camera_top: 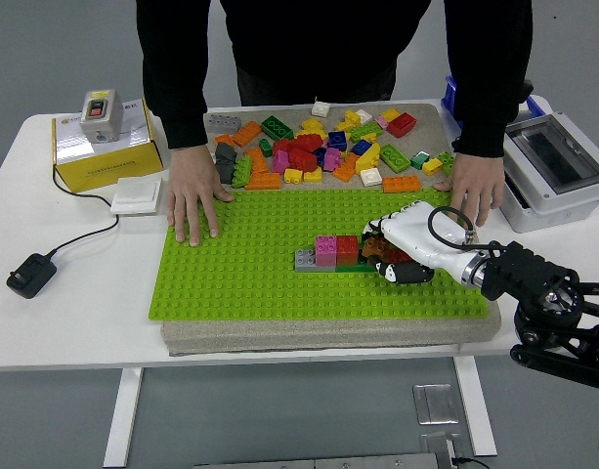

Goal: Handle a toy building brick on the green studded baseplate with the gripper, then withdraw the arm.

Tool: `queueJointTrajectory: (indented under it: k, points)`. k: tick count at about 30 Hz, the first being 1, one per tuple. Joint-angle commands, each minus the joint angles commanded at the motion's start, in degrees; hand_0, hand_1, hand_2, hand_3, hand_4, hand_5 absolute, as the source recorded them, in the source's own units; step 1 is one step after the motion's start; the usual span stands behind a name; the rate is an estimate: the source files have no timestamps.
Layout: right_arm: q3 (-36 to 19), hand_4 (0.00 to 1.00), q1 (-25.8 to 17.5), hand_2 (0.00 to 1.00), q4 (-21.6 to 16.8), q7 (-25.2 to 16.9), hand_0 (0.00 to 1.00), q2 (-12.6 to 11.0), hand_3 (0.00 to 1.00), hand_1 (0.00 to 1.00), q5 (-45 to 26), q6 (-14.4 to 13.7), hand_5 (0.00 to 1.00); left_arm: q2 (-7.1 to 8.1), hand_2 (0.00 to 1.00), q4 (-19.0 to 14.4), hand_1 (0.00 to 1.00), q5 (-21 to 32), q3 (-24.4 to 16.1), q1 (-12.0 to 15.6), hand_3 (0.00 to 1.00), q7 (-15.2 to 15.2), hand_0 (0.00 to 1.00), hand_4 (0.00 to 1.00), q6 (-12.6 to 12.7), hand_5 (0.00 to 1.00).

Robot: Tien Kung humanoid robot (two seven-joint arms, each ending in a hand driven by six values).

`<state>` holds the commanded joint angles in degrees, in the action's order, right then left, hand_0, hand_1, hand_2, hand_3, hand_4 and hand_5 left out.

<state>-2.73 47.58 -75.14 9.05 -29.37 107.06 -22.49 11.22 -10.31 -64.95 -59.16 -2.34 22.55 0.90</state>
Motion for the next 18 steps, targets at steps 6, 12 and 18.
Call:
queueJointTrajectory:
  k: [6, 12, 18]
  points:
    - [0.2, 0.529, 0.1, 0.616, -0.03, 0.06, 0.121, -0.09, 0.722, 0.169, 0.4, 0.13, 0.366, 0.0, 0.587, 0.0, 0.655, -0.05, -0.03, 0.06, 0.644, -0.02, 0.69, 0.158, 0.01, 0.708]
    - [0.45, 0.53, 0.17, 0.634, 0.33, 0.07, 0.121, -0.15, 0.723, 0.169, 0.67, 0.35, 0.367, -0.01, 0.586, 0.0, 0.656, 0.09, 0.12, 0.11, 0.642, -0.03, 0.689, 0.156, -0.01, 0.707]
    - [0.62, 0.531, 0.31, 0.664, 0.59, 0.02, 0.121, -0.17, 0.733, 0.176, 0.85, 0.45, 0.367, 0.06, 0.585, 0.0, 0.655, 0.1, 0.13, 0.07, 0.641, -0.04, 0.69, 0.155, 0.01, 0.706]
